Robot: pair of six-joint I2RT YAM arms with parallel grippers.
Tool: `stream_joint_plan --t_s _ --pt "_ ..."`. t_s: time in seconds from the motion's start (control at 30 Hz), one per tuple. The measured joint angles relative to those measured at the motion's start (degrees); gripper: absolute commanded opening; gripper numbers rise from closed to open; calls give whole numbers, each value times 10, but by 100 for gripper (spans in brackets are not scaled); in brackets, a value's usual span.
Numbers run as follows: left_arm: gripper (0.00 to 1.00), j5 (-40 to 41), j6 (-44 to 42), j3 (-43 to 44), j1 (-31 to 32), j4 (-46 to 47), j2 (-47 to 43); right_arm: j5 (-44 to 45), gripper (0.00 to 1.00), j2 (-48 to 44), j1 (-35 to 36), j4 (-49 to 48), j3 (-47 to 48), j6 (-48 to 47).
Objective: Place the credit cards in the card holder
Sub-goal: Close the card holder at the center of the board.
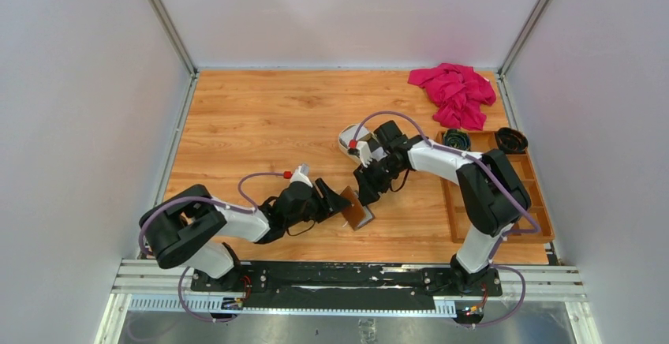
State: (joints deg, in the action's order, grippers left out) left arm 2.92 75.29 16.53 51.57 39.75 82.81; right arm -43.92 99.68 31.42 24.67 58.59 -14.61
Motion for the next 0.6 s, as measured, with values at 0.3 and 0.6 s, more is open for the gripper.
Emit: stream_joint_plan --t_s 0.3,0.6 --pt "54 2 -37 25 0 -30 36 57 54 -39 -3 21 1 -90" --pt "54 -8 -108 35 -13 -72 1 42 61 -72 -13 73 0 -337"
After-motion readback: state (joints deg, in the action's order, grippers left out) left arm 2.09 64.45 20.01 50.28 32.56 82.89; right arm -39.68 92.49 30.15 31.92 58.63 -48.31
